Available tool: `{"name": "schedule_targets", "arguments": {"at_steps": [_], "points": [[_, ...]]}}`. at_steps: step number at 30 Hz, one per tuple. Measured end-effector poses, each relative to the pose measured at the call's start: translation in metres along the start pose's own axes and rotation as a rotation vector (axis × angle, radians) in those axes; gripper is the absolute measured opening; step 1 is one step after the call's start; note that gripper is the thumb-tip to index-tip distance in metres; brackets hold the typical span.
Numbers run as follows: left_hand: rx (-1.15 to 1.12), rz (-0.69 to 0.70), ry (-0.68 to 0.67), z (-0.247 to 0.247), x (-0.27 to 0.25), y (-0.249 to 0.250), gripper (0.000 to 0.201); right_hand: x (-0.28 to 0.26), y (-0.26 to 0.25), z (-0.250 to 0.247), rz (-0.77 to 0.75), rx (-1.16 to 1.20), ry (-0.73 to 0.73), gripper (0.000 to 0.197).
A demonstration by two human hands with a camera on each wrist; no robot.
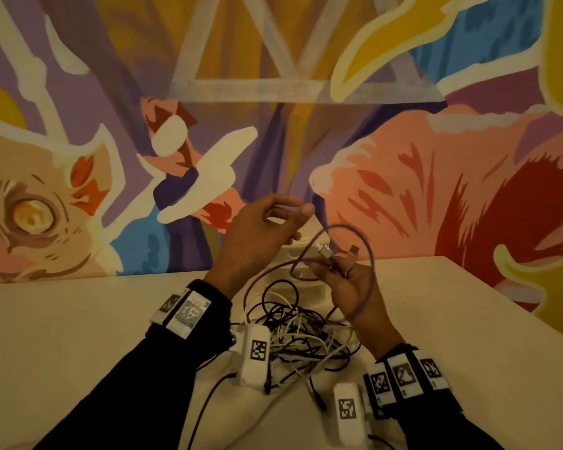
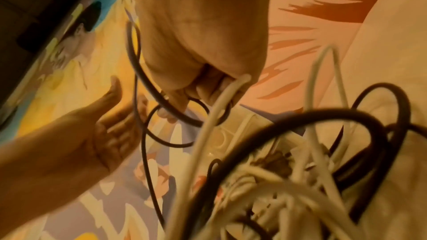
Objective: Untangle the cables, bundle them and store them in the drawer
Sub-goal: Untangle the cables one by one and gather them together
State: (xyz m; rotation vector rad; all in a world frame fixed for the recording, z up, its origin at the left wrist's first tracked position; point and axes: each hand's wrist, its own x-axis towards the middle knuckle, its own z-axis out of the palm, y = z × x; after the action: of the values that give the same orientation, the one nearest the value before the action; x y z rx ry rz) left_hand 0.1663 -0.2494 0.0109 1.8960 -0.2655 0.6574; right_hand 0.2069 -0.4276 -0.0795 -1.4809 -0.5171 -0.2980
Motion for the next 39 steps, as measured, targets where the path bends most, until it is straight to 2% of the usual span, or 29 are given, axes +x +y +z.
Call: {"name": "schedule_targets", "arguments": {"at_steps": [2,4,6,7,9,11,12,14,16,19,22,23,27,30,31,33,36,38,39], "points": [[0.193,-0.013,-0.121,-0.009,-0.003,-0.013,0.047,0.001,-0.002,-0.011,0.028,0.055,0.033,0.015],[0.327,-0.024,-0.309,-0.016,-0.013,-0.031,0.06,0.001,-0.001,-0.018,0.098,0.082,0.046,0.017],[0.356,-0.054,-0.452,-0.02,-0.026,-0.043,0.051,0.003,0.003,-0.02,0.136,0.082,0.057,0.016],[0.345,-0.067,-0.482,-0.021,-0.031,-0.047,0.044,0.004,0.005,-0.02,0.143,0.095,0.049,0.016],[0.32,-0.076,-0.4,-0.027,-0.031,-0.052,0.035,0.005,0.003,-0.022,0.152,0.159,0.011,0.027],[0.256,-0.11,-0.164,-0.04,-0.024,-0.051,0.035,0.007,0.001,-0.027,0.17,0.267,0.011,0.035],[0.208,-0.129,-0.062,-0.049,-0.02,-0.047,0.037,0.009,0.001,-0.03,0.182,0.309,0.031,0.033],[0.134,-0.155,0.018,-0.065,-0.01,-0.041,0.04,0.013,0.004,-0.034,0.191,0.281,0.111,0.023],[0.108,-0.155,0.003,-0.071,-0.002,-0.034,0.04,0.013,0.002,-0.034,0.166,0.17,0.136,0.014],[0.043,-0.175,-0.027,-0.065,-0.001,-0.015,0.031,0.005,-0.011,-0.023,0.097,0.14,0.055,0.012],[0.065,-0.156,-0.188,-0.046,-0.014,-0.001,0.018,-0.003,-0.028,-0.006,0.088,0.14,-0.03,0.045],[0.118,-0.124,-0.257,-0.039,-0.02,-0.002,0.017,-0.004,-0.03,-0.001,0.111,0.144,-0.023,0.048],[0.167,-0.067,-0.388,-0.019,-0.039,-0.013,0.015,-0.003,-0.025,0.003,0.201,0.257,0.049,0.04],[0.267,-0.051,-0.406,-0.026,-0.044,-0.023,0.018,0.004,-0.019,-0.01,0.239,0.4,0.189,0.017],[0.345,-0.039,-0.391,-0.034,-0.042,-0.027,0.02,0.007,-0.016,-0.016,0.252,0.426,0.2,0.016],[0.466,-0.032,-0.296,-0.057,-0.038,-0.028,0.023,0.008,-0.012,-0.025,0.277,0.343,0.172,0.025],[0.526,0.013,0.045,-0.109,-0.032,-0.015,0.021,0.005,-0.013,-0.03,0.319,0.238,0.192,0.032],[0.661,-0.089,0.188,-0.167,-0.032,-0.017,0.025,0.009,-0.016,-0.035,0.333,0.389,0.258,0.037],[0.762,-0.2,0.227,-0.2,-0.034,-0.025,0.03,0.012,-0.02,-0.038,0.333,0.486,0.277,0.038]]}}
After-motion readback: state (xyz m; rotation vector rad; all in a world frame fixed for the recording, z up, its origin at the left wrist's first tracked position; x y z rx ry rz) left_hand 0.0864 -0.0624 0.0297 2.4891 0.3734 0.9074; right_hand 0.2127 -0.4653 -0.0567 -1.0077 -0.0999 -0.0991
